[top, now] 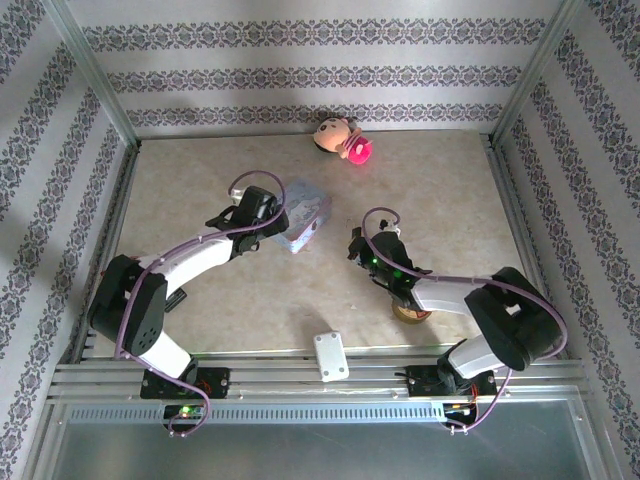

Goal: Unlock the padlock with the key

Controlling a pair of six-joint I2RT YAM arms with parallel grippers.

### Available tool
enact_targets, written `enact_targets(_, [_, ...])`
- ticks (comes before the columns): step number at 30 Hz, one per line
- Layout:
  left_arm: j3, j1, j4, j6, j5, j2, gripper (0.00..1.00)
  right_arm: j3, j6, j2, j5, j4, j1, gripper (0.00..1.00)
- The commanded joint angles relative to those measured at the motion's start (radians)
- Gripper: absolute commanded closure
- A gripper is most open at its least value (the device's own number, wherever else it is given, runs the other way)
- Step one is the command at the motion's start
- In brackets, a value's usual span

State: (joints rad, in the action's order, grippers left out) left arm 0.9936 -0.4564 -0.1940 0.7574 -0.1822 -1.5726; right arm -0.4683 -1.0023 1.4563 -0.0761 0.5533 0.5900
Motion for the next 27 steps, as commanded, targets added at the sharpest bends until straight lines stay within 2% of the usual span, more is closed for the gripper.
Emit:
enact_targets(1, [-0.015,0.021,0.056,0.080,0.052,-0.001,0.08,-0.019,0.095,-0.054,0.011,-0.108,-0.015,1.00])
enact_targets(6, [-0.012,0.043,0.126,0.151,0.161,-0.068,0.09,-0.018,0.121,-0.103,0.004,-0.170,-0.034,1.00])
enact_targets(11, [0.018,0.043,0.159,0.168,0.201,-0.135,0.21,-0.018,0.138,-0.128,0.046,-0.209,-0.067,1.00])
enact_targets(19, [0.111,0.082,0.160,0.084,0.228,-0.240,0.27,-0.024,0.174,-0.139,0.130,-0.249,-0.111,1.00])
enact_targets(27, [0.236,0.144,0.194,0.034,0.294,-0.342,0.31,-0.033,0.189,-0.137,0.149,-0.271,-0.119,1.00])
